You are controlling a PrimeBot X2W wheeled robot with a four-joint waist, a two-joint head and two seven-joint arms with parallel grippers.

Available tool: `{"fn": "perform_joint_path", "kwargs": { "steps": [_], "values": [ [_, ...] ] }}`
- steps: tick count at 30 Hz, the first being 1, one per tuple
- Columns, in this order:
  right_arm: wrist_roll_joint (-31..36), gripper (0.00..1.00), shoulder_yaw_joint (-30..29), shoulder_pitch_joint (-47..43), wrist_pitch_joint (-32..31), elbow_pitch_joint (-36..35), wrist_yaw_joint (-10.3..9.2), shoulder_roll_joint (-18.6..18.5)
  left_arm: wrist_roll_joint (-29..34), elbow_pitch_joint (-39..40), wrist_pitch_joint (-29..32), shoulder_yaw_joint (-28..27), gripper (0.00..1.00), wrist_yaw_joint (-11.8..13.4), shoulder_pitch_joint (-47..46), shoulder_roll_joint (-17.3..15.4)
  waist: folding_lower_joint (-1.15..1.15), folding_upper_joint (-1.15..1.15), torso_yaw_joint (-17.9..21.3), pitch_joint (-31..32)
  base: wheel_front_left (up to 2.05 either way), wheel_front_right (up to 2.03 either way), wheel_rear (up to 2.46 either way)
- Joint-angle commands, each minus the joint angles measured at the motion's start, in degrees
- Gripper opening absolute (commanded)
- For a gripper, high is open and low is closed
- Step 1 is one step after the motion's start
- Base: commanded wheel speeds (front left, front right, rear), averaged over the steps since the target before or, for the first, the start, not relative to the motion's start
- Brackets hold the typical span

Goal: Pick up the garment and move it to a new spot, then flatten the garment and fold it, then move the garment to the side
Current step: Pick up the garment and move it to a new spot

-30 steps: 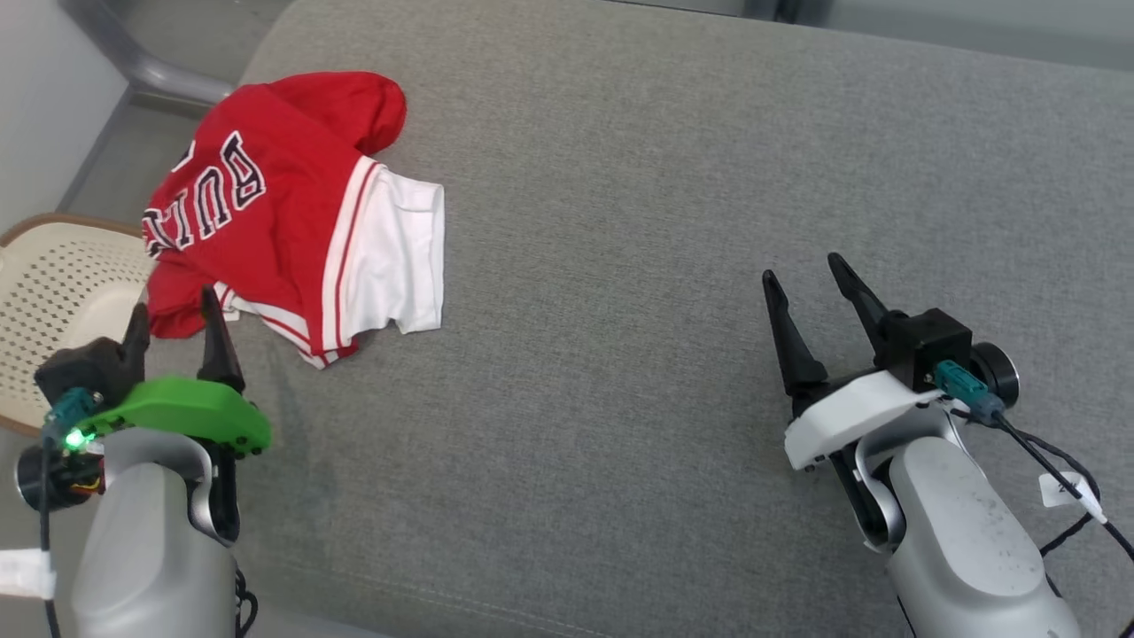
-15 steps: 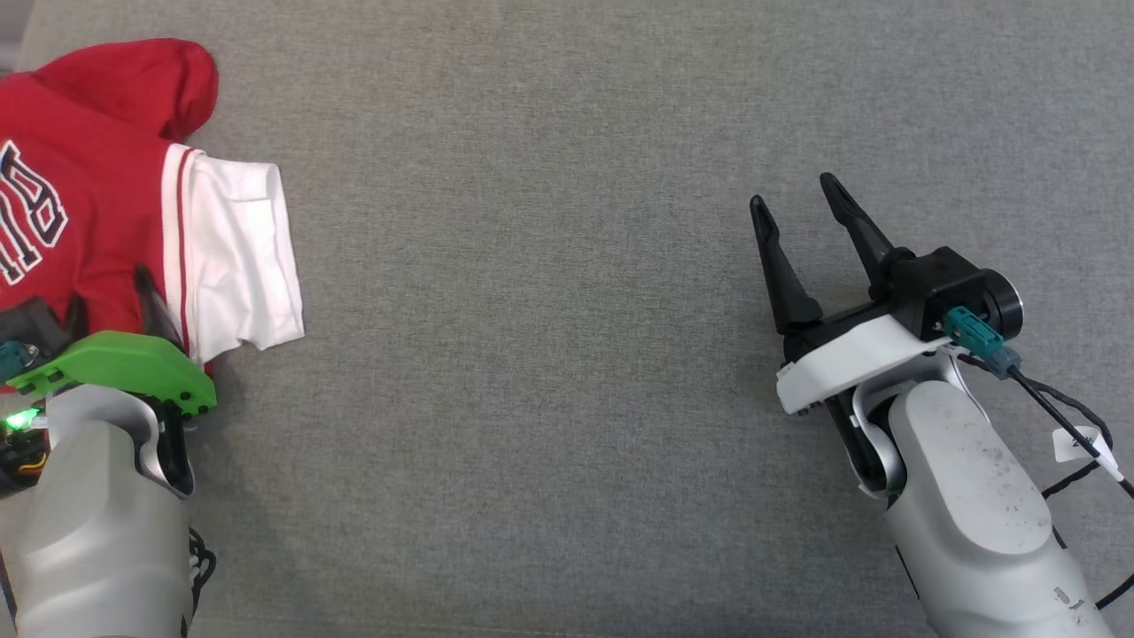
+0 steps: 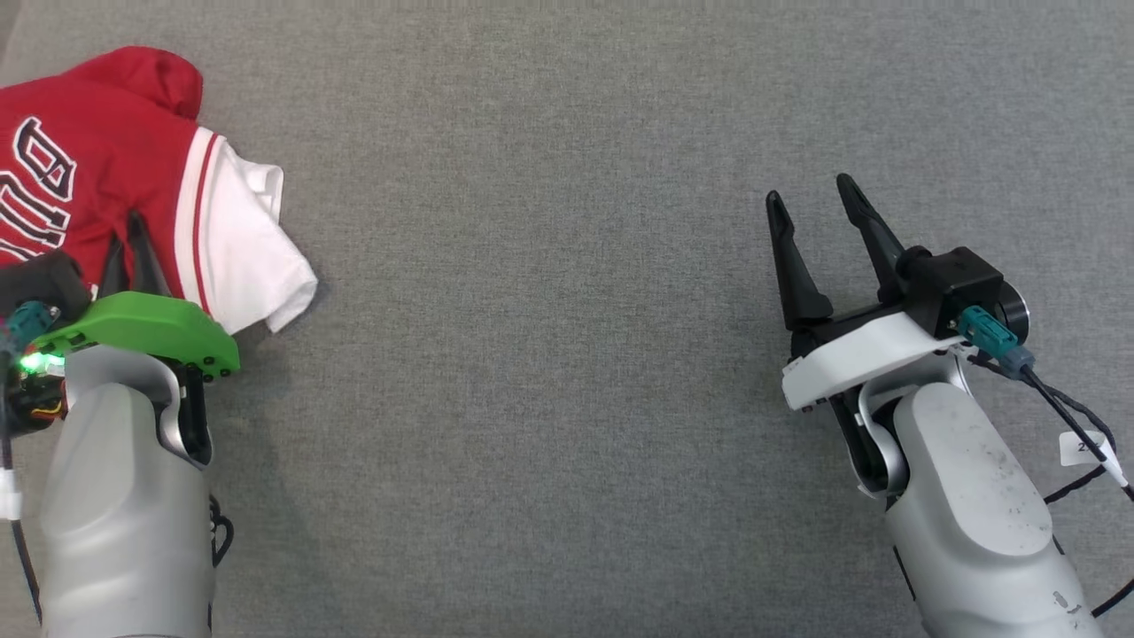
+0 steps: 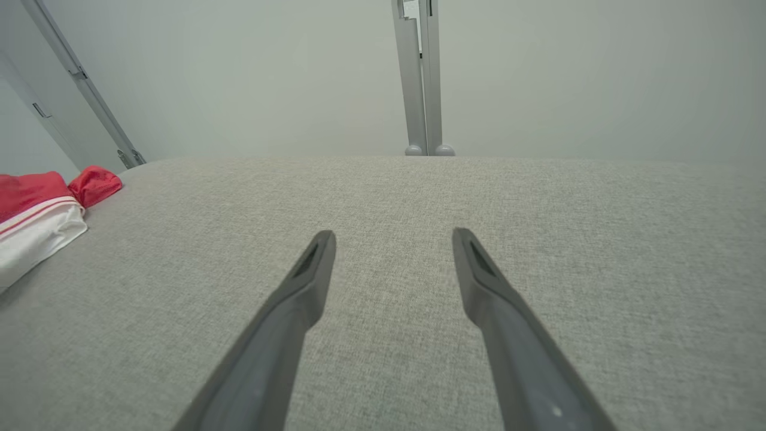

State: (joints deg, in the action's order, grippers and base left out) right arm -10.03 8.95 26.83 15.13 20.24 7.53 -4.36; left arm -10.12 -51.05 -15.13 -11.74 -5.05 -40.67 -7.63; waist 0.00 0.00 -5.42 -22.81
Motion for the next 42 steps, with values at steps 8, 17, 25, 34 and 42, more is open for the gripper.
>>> {"fn": "perform_joint_path", "kwargs": {
  "steps": [8, 17, 25, 34, 42],
  "values": [
    [-1.81, 1.0, -0.6, -2.31, 0.01, 0.45, -0.09, 1.08, 2.85, 5.82, -0.01, 5.64, 0.0, -1.98, 3.38, 3.13, 0.0, 0.0, 4.2, 5.38, 0.0, 0.0, 0.0],
    [-3.93, 1.0, -1.6, -4.38, 0.0, 0.65, -0.09, 1.38, -0.03, 7.85, -0.01, 17.93, 0.0, -2.48, 5.43, 4.68, 0.0, 0.0, 11.58, 8.24, 0.0, 0.0, 0.0],
    [-5.63, 1.0, -2.28, -6.07, 0.0, 0.93, -0.09, 1.39, -9.5, 11.7, -0.01, 33.37, 0.0, -2.5, 6.84, 4.61, 0.0, 0.0, 18.16, 9.79, 0.0, 0.0, 0.0],
    [-6.09, 1.0, -2.63, -7.64, 0.0, 0.98, -0.09, 1.42, -17.23, 15.6, -0.01, 47.25, 0.0, 1.09, 7.35, 4.52, 0.0, 0.0, 20.4, 11.06, 0.0, 0.0, 0.0],
    [-5.7, 1.0, -2.45, -8.04, 0.0, 0.81, -0.09, 1.39, -15.19, 17.62, -0.01, 41.63, 1.0, 5.23, 10.38, 4.54, 0.0, 0.0, 17.15, 11.93, 0.0, 0.0, 0.0]
  ]
}}
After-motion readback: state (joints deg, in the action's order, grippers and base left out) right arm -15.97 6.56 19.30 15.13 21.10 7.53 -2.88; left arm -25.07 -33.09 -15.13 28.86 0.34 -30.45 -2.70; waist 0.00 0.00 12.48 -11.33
